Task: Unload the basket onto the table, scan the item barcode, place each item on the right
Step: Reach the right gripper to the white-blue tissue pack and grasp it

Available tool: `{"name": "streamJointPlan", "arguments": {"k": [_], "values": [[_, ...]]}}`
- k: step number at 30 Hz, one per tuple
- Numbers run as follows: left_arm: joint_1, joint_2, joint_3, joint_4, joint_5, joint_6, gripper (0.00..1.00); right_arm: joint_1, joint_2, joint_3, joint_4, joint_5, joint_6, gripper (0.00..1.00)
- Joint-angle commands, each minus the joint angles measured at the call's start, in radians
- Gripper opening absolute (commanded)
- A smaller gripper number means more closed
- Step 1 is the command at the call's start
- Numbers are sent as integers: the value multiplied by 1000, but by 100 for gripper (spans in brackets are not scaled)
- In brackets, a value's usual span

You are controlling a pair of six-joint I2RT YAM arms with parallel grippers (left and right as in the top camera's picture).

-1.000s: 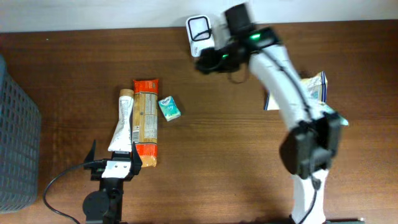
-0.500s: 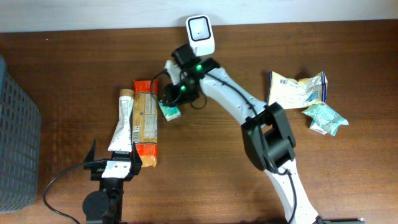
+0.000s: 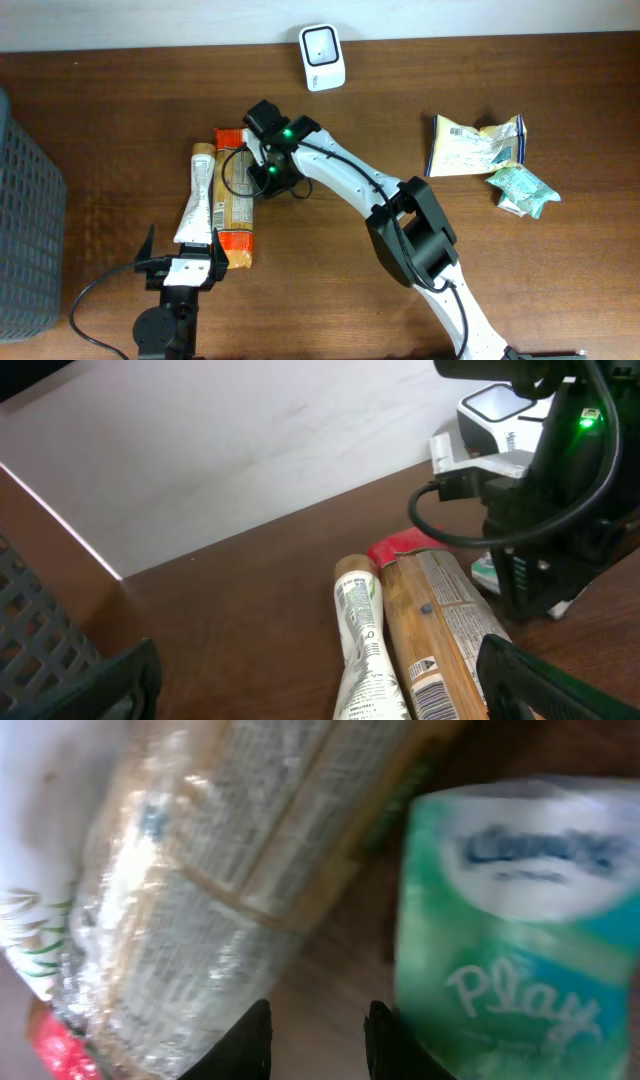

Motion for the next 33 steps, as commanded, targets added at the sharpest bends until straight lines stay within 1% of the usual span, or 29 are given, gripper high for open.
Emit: {"name": "streamJointPlan", "arguments": {"k": [1, 3, 5, 6, 7, 10, 11, 13, 14, 15, 16, 18, 19, 21, 26, 28, 30, 33], "values": [[6, -5, -5, -1, 4, 13, 99, -55, 14, -10, -53, 83, 8, 30], [6, -5, -5, -1, 4, 12, 99, -105, 13, -10, -64, 91, 21, 26], [6, -5, -5, -1, 4, 12, 99, -163, 13, -8, -46, 74, 42, 26], [6, -5, -5, -1, 4, 12, 99, -196, 13, -7, -11, 42, 42, 26], [6, -5, -5, -1, 4, 12, 99, -227, 13, -7, 35, -37, 42, 26], [6, -5, -5, -1, 4, 12, 99, -248, 8, 6, 98, -220, 42, 25], [6, -5, -5, -1, 4, 12, 99, -241, 3, 20, 93, -228, 42, 25], [6, -5, -5, -1, 4, 12, 99, -217, -9, 66, 92, -228, 47, 25], [6, -5, -5, -1, 4, 12, 99, -204, -9, 85, 101, -228, 68, 27], [6, -5, -5, -1, 4, 12, 99, -182, -9, 92, 145, -218, 118, 32], [6, -5, -5, -1, 4, 12, 99, -162, -9, 88, 186, -176, 170, 33], [6, -5, -5, -1, 4, 13, 99, -119, -2, 71, 241, -7, 250, 40], [6, -5, -5, -1, 4, 12, 99, -101, 6, 71, 257, 41, 256, 45], [6, -5, -5, -1, 4, 12, 99, -76, 30, 71, 265, 97, 256, 48], [6, -5, -5, -1, 4, 12, 99, -65, 68, 71, 248, 117, 250, 49], [6, -5, -5, -1, 4, 12, 99, -65, 68, 71, 197, 117, 236, 49], [6, -5, -5, -1, 4, 12, 99, -73, 66, 72, 142, 111, 196, 52], [6, -5, -5, -1, 4, 13, 99, -101, 58, 95, 54, 32, 132, 52]]}}
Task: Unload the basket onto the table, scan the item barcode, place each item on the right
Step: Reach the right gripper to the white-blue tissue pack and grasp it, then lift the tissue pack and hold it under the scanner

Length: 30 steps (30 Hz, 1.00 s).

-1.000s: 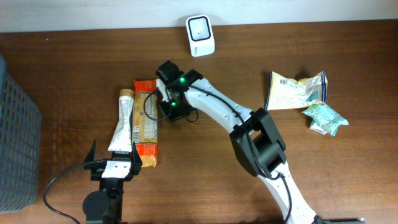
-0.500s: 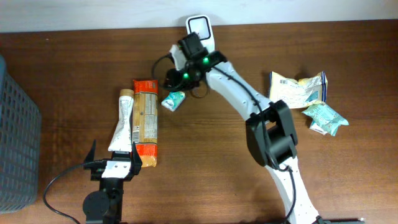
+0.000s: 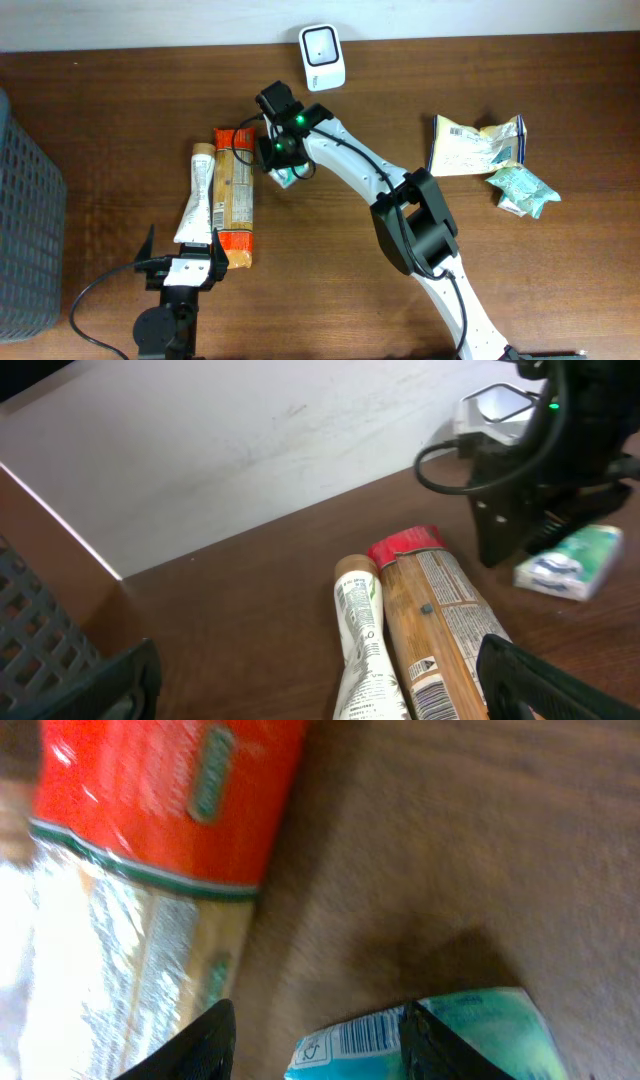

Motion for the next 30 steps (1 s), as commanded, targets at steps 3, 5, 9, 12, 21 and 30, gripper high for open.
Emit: {"name": "streamJointPlan", "arguments": {"k": [3, 5, 9, 12, 21, 30], "values": [[6, -5, -5, -1, 4, 12, 99, -67, -29, 92, -193, -67, -160, 53], [6, -5, -5, -1, 4, 12, 99, -80, -40, 156, -313, -69, -197, 53], [6, -5, -5, -1, 4, 12, 99, -93, -39, 219, -560, -62, -212, 52], [6, -5, -5, -1, 4, 12, 99, -72, -35, 147, -598, -62, -212, 51], [6, -5, -5, -1, 4, 12, 99, -67, -34, 8, -435, 82, -218, 38], [6, -5, -5, -1, 4, 12, 99, -150, -34, 8, -130, -135, -590, 49]]}}
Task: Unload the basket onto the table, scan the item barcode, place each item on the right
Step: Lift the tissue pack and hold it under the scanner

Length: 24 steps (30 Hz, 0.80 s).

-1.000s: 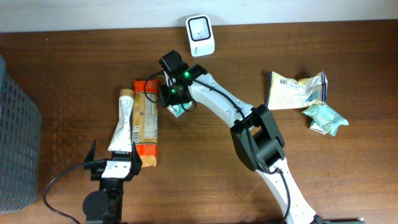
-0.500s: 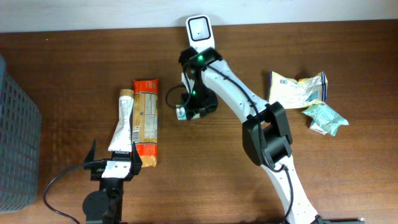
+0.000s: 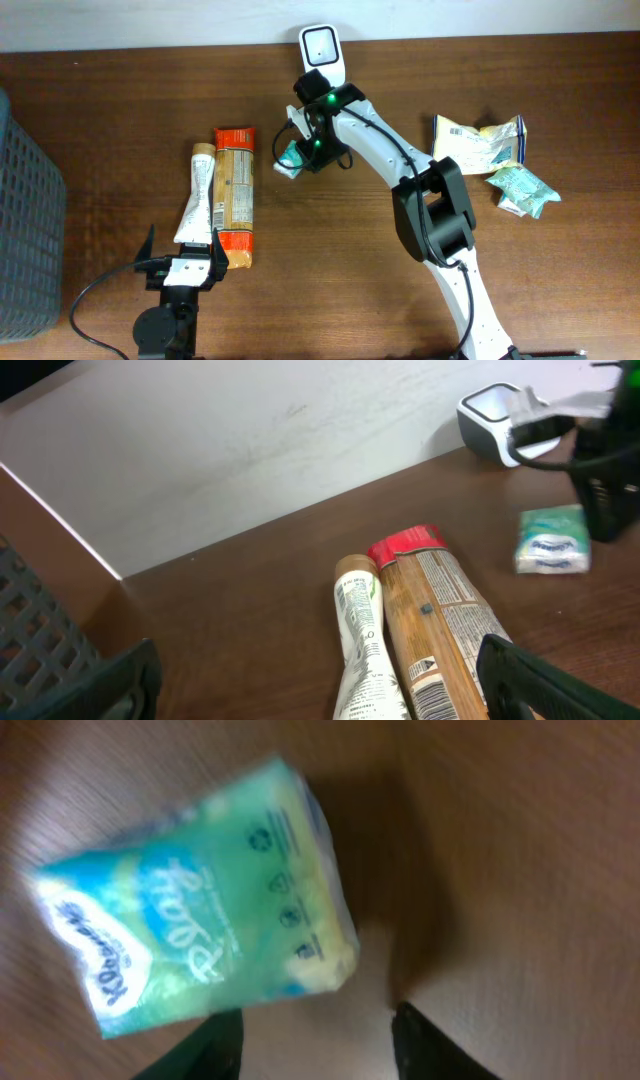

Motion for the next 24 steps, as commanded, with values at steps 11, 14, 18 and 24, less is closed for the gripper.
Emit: {"name": "streamJointPlan", "arguments": {"k": [11, 14, 18, 24], "values": [[6, -5, -5, -1, 4, 12, 99, -35, 6, 2, 200, -113, 724, 49], [6, -5, -5, -1, 4, 12, 99, -13, 27, 1, 207, -112, 727, 44], [6, -5, -5, -1, 4, 12, 99, -2, 61, -8, 180, -92, 731, 34], [6, -5, -5, -1, 4, 12, 99, -3, 87, -8, 166, -93, 721, 10]]}}
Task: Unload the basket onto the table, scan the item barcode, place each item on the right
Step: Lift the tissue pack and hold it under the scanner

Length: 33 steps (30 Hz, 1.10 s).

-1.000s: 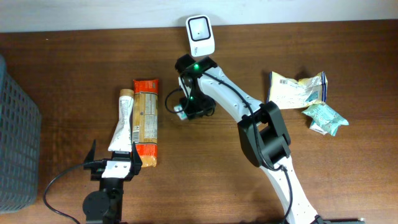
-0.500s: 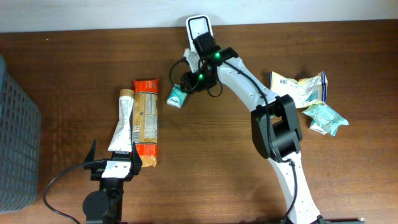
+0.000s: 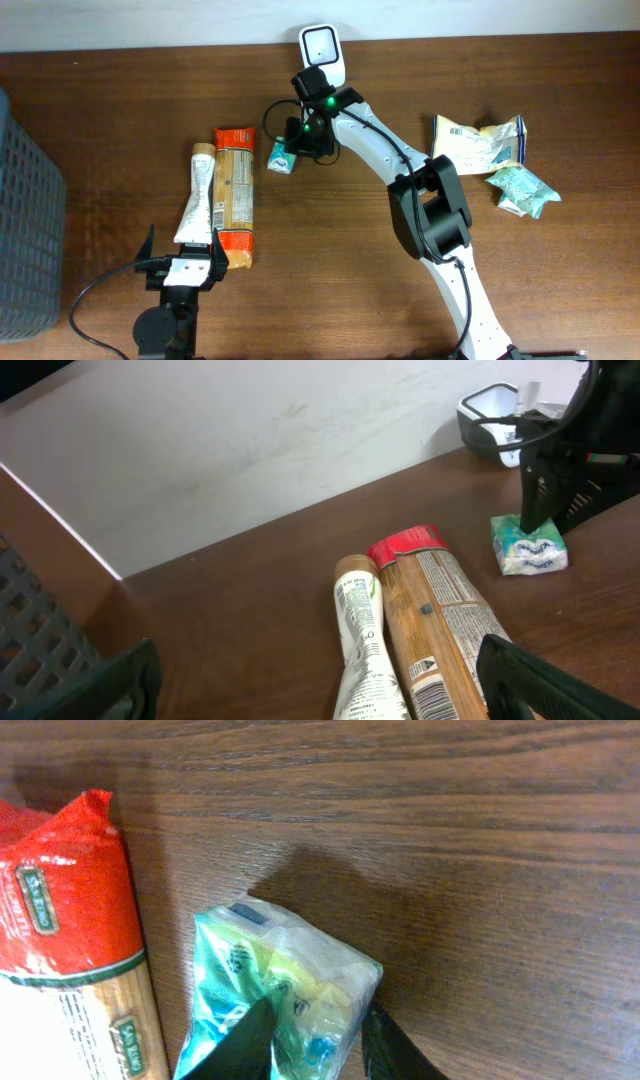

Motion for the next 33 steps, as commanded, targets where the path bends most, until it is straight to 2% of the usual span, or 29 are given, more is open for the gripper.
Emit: {"name": "streamJointPlan", "arguments": {"k": [1, 5, 8, 9, 15, 23, 29, 31, 33], "values": [[6, -5, -5, -1, 4, 12, 99, -8, 43, -7, -19, 39, -13, 4], [6, -5, -5, -1, 4, 13, 99, -58, -26, -2, -41, -108, -113, 4], [6, -5, -5, -1, 4, 13, 99, -118, -107, 0, -46, -496, -367, 4], [6, -5, -5, -1, 4, 13, 99, -174, -156, 0, -71, -762, -474, 4], [6, -5, -5, -1, 4, 13, 99, -272, -171, 0, 29, -1194, -475, 4], [6, -5, -5, -1, 4, 12, 99, -339, -196, 45, 38, -1215, -270, 4], [6, -5, -5, -1, 4, 12, 99, -366, -280, 108, 75, -1213, -266, 4], [6, -5, -5, -1, 4, 12, 99, -364, -295, 108, 145, -1137, -287, 4], [6, -5, -5, -1, 4, 12, 99, -346, -294, 106, 137, -907, -327, 4]]}}
